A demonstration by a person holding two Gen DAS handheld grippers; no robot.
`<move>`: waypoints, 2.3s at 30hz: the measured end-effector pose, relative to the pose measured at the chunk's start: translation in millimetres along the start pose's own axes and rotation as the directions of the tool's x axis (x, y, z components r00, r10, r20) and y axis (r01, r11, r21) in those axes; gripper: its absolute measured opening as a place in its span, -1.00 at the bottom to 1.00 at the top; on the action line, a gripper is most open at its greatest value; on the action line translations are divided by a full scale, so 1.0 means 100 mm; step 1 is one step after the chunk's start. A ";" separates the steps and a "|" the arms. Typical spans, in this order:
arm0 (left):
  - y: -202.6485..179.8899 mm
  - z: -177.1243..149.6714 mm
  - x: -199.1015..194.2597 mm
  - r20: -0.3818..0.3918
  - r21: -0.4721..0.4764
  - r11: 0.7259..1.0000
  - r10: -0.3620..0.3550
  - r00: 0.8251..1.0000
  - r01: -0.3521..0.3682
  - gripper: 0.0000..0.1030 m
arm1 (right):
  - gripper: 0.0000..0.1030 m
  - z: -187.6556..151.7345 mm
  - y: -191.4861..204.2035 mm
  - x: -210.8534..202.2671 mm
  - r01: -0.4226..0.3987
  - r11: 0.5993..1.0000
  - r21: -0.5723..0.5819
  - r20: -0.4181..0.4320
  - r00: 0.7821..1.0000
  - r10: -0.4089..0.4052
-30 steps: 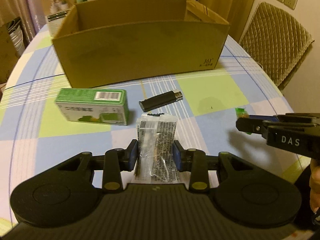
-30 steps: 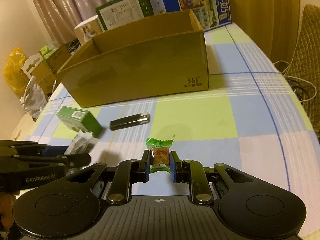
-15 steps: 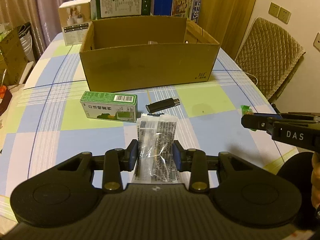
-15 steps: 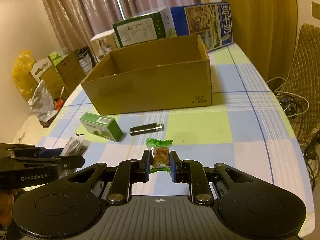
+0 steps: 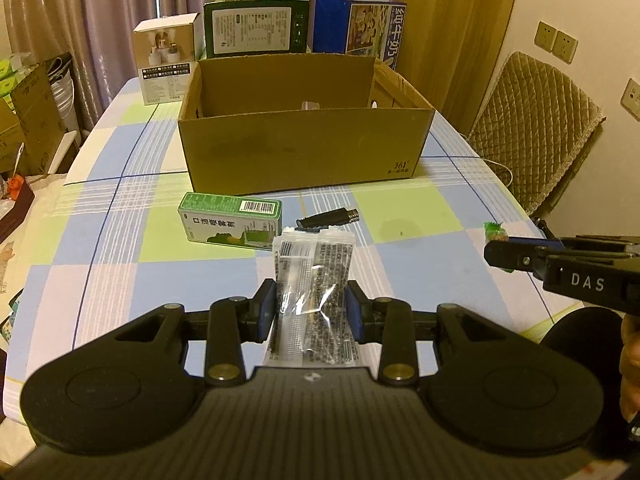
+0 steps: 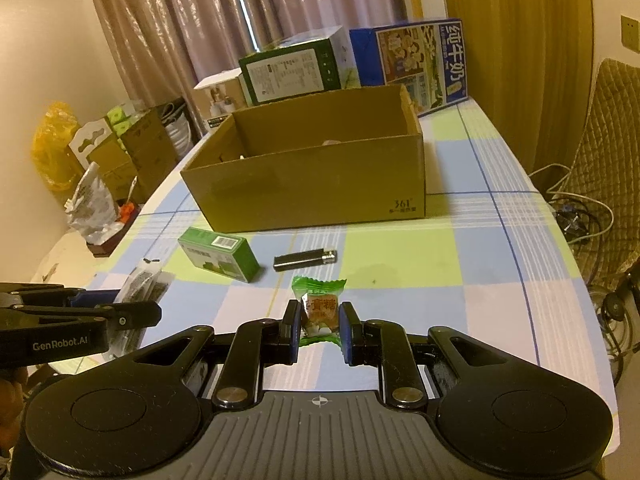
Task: Organize objects
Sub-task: 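Lift and carry the green candy and clear packet toward the cardboard box, then lower both held items into the open cardboard box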
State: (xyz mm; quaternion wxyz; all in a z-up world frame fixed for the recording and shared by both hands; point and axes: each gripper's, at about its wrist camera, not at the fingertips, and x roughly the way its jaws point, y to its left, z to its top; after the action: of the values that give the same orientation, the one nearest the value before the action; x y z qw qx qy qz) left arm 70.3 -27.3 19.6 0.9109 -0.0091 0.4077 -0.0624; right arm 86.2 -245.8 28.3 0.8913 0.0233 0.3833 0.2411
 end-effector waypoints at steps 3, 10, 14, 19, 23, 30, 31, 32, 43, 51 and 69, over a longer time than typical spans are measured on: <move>0.00 0.01 -0.02 0.004 0.001 1.000 0.000 1.000 0.000 -0.40 | -0.68 0.01 0.01 -0.01 -0.002 1.000 0.001 0.003 1.000 0.002; 0.01 0.03 -0.05 0.009 0.000 1.000 0.001 1.000 -0.001 -0.40 | -0.68 0.00 0.01 -0.01 -0.003 1.000 -0.001 0.003 1.000 0.003; 0.02 0.04 -0.05 0.009 -0.002 1.000 -0.001 1.000 0.001 -0.40 | -0.68 0.00 0.01 -0.02 -0.003 1.000 0.000 0.003 1.000 0.003; 0.01 0.06 -0.05 0.007 -0.004 1.000 -0.004 1.000 0.004 -0.40 | -0.68 0.01 0.00 0.00 -0.002 1.000 0.002 0.000 1.000 0.002; 0.01 0.06 -0.04 0.006 -0.003 1.000 -0.003 1.000 0.003 -0.40 | -0.68 0.01 0.00 0.00 -0.002 1.000 0.001 0.000 1.000 0.002; 0.01 0.10 -0.04 0.005 0.001 1.000 -0.007 1.000 0.007 -0.40 | -0.68 0.03 -0.03 0.02 0.000 1.000 -0.010 -0.001 1.000 0.000; 0.01 0.12 -0.03 0.007 0.002 1.000 -0.006 1.000 0.006 -0.40 | -0.68 0.04 -0.03 0.03 0.001 1.000 -0.013 0.000 1.000 -0.001; 0.02 0.14 -0.03 0.010 0.003 1.000 -0.002 1.000 0.002 -0.40 | -0.68 0.06 -0.03 0.03 0.003 1.000 -0.016 0.002 1.000 -0.003; 0.18 0.55 -0.05 0.055 0.013 1.000 -0.006 0.998 0.005 -0.40 | -0.68 0.39 -0.08 0.08 0.015 0.998 -0.054 0.033 0.999 -0.013; 0.30 0.89 0.05 0.056 0.031 0.999 -0.019 0.998 0.017 -0.40 | -0.68 0.69 -0.09 0.19 0.015 0.996 -0.092 0.048 0.999 -0.011; 0.42 1.32 0.45 0.022 0.050 0.999 -0.023 0.999 0.022 -0.40 | -0.68 1.12 -0.10 0.59 -0.007 0.992 -0.129 0.036 0.999 0.012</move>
State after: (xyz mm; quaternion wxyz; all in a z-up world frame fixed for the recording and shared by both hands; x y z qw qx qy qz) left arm 202.7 4.1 71.9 0.9147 0.0082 0.3955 -0.0826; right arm 202.7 -211.9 66.0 0.8967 -0.0280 0.3503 0.2691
